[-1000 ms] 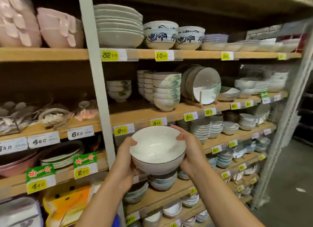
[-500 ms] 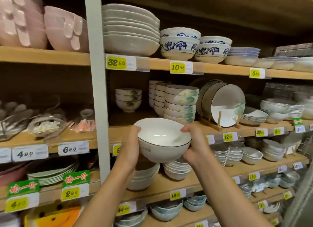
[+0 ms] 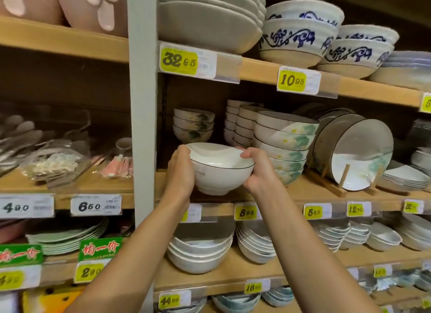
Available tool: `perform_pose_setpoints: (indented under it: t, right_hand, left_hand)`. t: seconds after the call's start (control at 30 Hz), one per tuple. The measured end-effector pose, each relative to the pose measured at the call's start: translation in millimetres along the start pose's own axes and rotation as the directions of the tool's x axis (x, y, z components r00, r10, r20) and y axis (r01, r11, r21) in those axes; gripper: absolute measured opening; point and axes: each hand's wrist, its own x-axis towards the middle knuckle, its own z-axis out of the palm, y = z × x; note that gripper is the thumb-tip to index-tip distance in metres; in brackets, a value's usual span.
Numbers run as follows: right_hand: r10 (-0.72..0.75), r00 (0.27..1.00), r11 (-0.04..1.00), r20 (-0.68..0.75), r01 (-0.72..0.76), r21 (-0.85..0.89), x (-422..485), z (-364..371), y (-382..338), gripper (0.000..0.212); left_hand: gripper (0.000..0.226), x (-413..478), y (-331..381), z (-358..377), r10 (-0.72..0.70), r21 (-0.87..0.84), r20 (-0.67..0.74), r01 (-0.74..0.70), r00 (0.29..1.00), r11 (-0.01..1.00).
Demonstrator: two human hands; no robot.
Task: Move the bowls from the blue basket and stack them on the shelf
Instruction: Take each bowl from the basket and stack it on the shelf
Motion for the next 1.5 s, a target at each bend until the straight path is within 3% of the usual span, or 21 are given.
perform_pose_setpoints:
  t: [0.17, 0.33, 0.63, 0.77, 0.83, 0.93, 1.0, 1.1, 1.17, 1.27, 1.33, 1.5]
  right_hand:
    - [0.048, 0.999, 0.999, -0.018, -0.048, 0.009, 33, 2, 12, 0.043]
    - [0.025, 1.0, 0.999, 0.005, -0.025, 0.02, 59, 4, 20, 0.019]
    - [0.049, 0.994, 0.999, 0.099, -0.051, 0.018, 74, -7, 36, 0.036]
    - [0.103, 0.976, 0.994, 0.191, -0.093, -0.06, 81, -6, 28, 0.017]
    - [0.142, 0.963, 0.99, 0.228, -0.133, -0.051, 84, -4, 24, 0.01]
    - [0.146, 0.959, 0.988, 0.243, -0.13, -0.078, 79, -8, 29, 0.022]
    - [0.094, 0.972, 0.993, 0.217, -0.077, -0.085, 75, -15, 39, 0.029]
    - [0.03, 0.979, 0.994, 0.203, -0.008, -0.105, 71, -20, 39, 0.019]
    - [0.057, 0.98, 0.991, 0.191, -0.032, -0.129, 74, -13, 31, 0.015]
    - [0.117, 0.974, 0.99, 0.193, -0.098, -0.103, 76, -2, 24, 0.019]
    - [0.123, 0.973, 0.99, 0.194, -0.106, -0.093, 75, -1, 26, 0.023]
    - [0.001, 0.986, 0.989, 0.169, 0.023, -0.144, 59, -14, 41, 0.035]
  left_hand:
    - [0.037, 22, -17, 3, -0.079, -0.011, -0.059, 0.079, 0.995, 0.997]
    - [0.036, 30, -25, 4, -0.127, -0.09, -0.179, 0.113, 0.976, 0.99]
    - [0.035, 31, -31, -2, -0.114, -0.08, -0.221, 0.098, 0.969, 0.992]
    - [0.079, -2, -38, 8, -0.028, -0.078, -0.294, 0.005, 0.955, 0.997]
    - [0.083, -17, -42, 22, 0.019, -0.045, -0.263, -0.032, 0.965, 0.998]
    - [0.069, -10, -39, 29, 0.028, -0.01, -0.261, -0.032, 0.965, 0.999]
    - [0.053, 5, -28, 19, -0.041, -0.04, -0.29, 0.03, 0.956, 0.999]
    - [0.041, 17, -20, 3, -0.144, -0.135, -0.288, 0.108, 0.947, 0.985]
    - [0.044, 13, -24, 1, -0.124, -0.146, -0.313, 0.081, 0.942, 0.986]
    - [0.067, -2, -34, 12, -0.007, -0.02, -0.302, 0.001, 0.953, 1.0]
    - [0.065, -2, -38, 17, 0.042, 0.034, -0.282, -0.034, 0.959, 0.999]
    - [0.043, 21, -23, 9, -0.131, -0.139, -0.285, 0.094, 0.95, 0.986]
